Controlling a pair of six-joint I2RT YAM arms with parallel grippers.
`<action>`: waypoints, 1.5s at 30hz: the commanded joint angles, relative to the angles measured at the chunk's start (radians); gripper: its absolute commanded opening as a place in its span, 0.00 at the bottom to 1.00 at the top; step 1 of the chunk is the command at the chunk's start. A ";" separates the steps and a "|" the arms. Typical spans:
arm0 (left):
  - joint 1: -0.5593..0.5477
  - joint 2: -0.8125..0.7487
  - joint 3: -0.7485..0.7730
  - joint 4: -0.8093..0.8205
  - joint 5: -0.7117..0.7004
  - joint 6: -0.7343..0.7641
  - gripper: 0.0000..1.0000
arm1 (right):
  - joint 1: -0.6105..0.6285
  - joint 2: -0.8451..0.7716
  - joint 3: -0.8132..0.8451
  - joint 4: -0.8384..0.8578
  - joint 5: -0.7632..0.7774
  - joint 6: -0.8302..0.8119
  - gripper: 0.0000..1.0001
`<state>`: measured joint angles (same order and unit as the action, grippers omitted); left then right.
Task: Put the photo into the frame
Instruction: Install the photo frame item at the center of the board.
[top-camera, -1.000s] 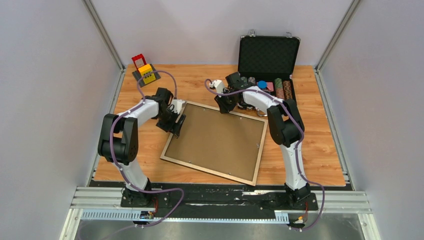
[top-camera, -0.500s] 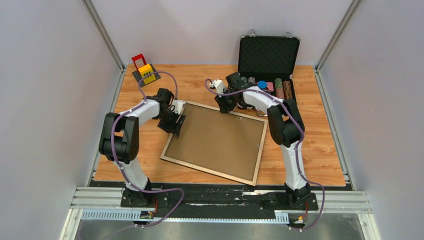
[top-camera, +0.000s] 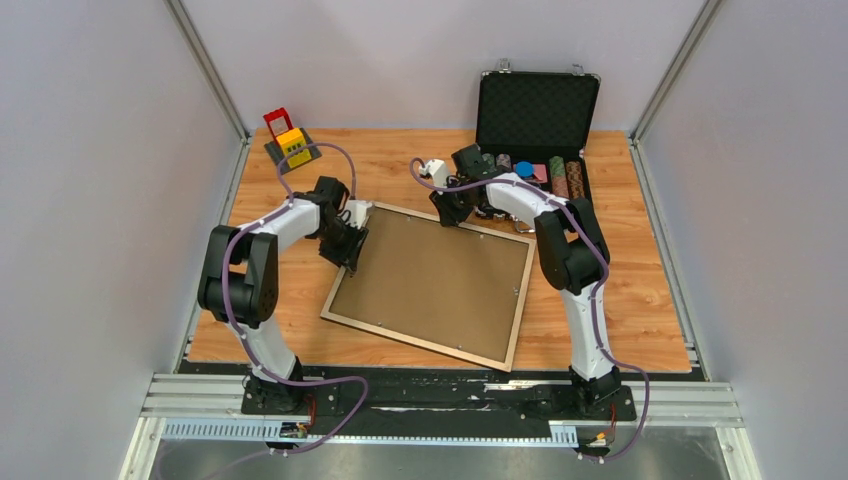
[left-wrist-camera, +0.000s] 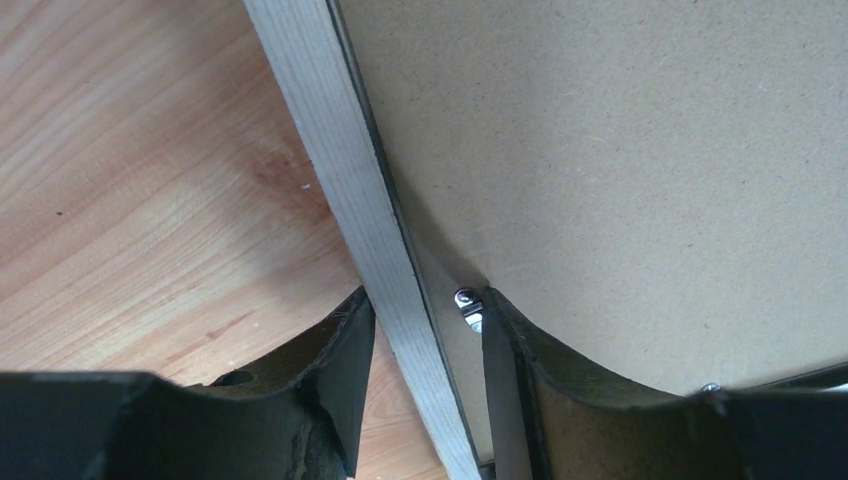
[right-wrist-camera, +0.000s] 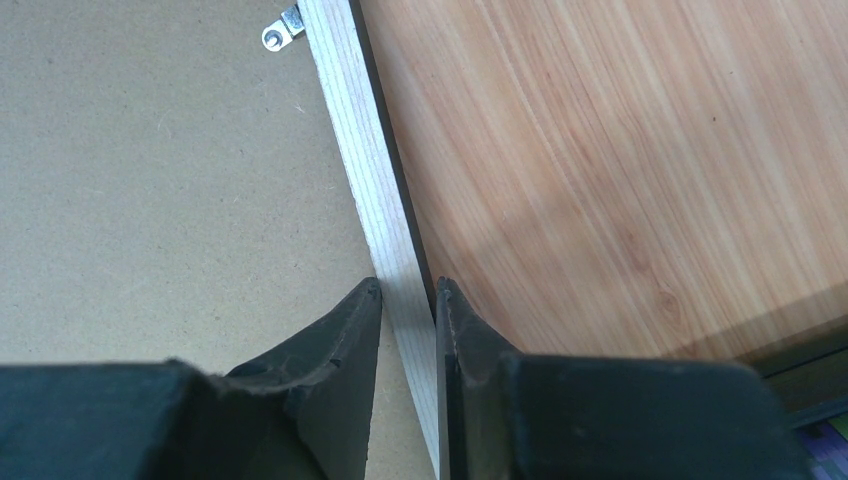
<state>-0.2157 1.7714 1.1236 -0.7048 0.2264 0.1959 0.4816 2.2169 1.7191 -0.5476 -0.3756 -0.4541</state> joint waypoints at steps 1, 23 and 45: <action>-0.002 -0.026 -0.017 0.028 -0.037 0.007 0.48 | 0.006 -0.042 -0.015 -0.033 -0.032 0.013 0.23; -0.002 -0.043 -0.027 0.016 -0.049 0.019 0.37 | 0.007 -0.038 -0.016 -0.034 -0.032 0.009 0.23; -0.002 -0.078 -0.019 0.003 -0.053 0.021 0.55 | 0.007 -0.033 -0.018 -0.034 -0.030 0.006 0.22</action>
<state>-0.2157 1.7435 1.1069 -0.6968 0.1879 0.2043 0.4812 2.2158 1.7157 -0.5430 -0.3759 -0.4549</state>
